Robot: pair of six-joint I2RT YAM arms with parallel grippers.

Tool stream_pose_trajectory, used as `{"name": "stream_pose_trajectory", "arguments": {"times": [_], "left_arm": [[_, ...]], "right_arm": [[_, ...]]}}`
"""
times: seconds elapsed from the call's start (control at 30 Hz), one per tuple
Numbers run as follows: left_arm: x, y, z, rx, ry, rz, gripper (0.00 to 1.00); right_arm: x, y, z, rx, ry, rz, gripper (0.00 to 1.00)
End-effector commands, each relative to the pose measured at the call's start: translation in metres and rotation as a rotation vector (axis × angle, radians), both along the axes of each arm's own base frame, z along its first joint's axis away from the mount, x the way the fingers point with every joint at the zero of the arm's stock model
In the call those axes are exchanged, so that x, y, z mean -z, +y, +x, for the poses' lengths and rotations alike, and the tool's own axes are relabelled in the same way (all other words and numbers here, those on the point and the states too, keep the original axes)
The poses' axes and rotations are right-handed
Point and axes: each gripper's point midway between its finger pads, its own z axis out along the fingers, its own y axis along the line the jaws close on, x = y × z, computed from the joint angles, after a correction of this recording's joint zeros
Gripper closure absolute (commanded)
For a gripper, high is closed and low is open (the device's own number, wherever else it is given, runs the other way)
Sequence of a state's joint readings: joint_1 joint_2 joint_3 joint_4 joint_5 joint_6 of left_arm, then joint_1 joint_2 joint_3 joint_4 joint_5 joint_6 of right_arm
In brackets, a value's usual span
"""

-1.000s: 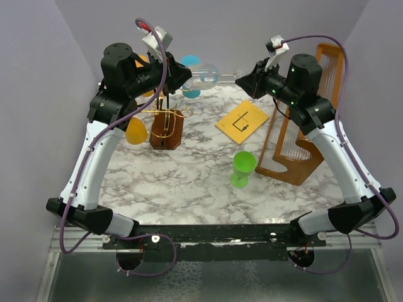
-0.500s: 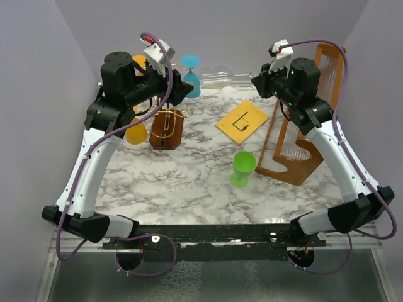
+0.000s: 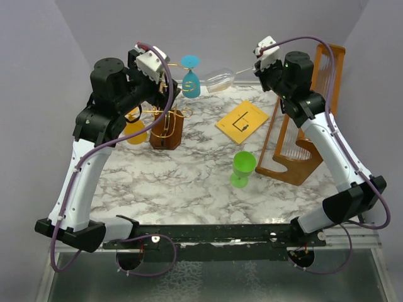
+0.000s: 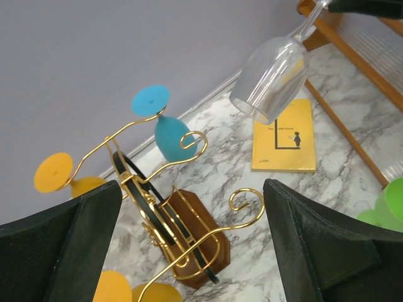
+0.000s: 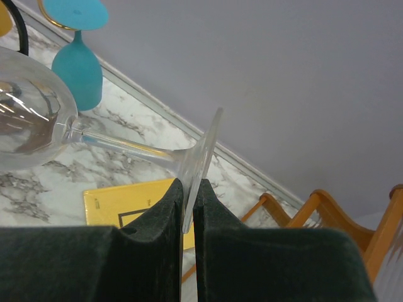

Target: Place the wine glass upside down on the wine glass rack

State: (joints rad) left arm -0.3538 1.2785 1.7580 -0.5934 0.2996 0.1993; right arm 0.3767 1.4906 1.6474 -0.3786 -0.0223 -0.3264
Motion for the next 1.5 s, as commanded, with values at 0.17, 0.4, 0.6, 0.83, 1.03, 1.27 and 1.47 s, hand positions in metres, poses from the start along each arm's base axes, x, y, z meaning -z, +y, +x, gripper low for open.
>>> {"name": "stream_pose_trajectory", "arguments": {"times": [0.17,0.4,0.6,0.83,1.03,1.27,1.47], "left_arm": [[0.001,0.033,-0.001,-0.159,-0.026,0.06,0.01],[-0.003,0.049,0.002,-0.239,-0.044,0.069,0.01],[-0.006,0.063,0.002,-0.291,-0.042,0.027,0.01],[-0.012,0.079,-0.004,-0.335,-0.062,0.016,0.02],[-0.026,0.096,-0.007,-0.396,-0.106,0.031,0.02],[-0.028,0.107,-0.008,-0.432,-0.121,0.042,0.02],[-0.028,0.111,-0.007,-0.443,-0.124,0.046,0.02]], "right_arm": [[-0.025,0.009,0.024,-0.069,-0.173,-0.201,0.99],[0.002,0.027,0.044,-0.087,-0.244,-0.431,0.99],[0.017,0.051,0.058,-0.101,-0.334,-0.611,0.99],[0.025,0.09,0.065,-0.192,-0.434,-0.752,0.99],[0.029,0.12,0.073,-0.289,-0.501,-0.836,0.99],[0.03,0.144,0.082,-0.342,-0.631,-0.948,0.99],[0.029,0.163,0.084,-0.416,-0.709,-0.987,0.99]]}}
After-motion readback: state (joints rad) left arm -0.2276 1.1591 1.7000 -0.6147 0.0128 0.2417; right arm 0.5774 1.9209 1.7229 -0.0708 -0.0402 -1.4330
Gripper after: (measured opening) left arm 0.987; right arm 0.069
